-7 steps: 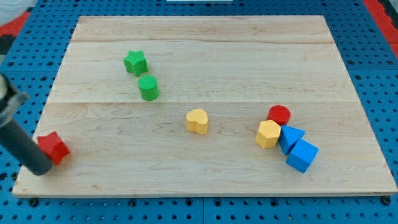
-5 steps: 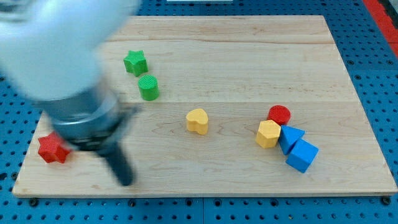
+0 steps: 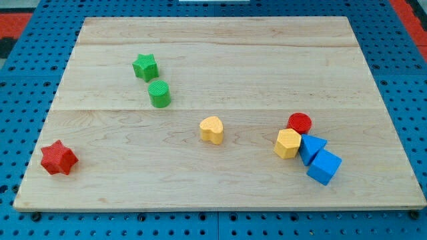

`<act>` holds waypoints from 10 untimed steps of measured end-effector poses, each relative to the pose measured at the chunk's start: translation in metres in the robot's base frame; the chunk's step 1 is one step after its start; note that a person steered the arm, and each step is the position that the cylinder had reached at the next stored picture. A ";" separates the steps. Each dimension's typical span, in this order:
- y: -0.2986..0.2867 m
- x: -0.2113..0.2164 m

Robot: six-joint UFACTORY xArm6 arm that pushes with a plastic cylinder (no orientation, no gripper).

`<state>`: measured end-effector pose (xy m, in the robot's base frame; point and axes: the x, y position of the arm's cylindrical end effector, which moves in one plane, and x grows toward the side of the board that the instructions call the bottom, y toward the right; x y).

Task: Push the red circle into the red star

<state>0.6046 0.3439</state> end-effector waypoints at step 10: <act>-0.219 -0.117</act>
<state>0.4877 0.1253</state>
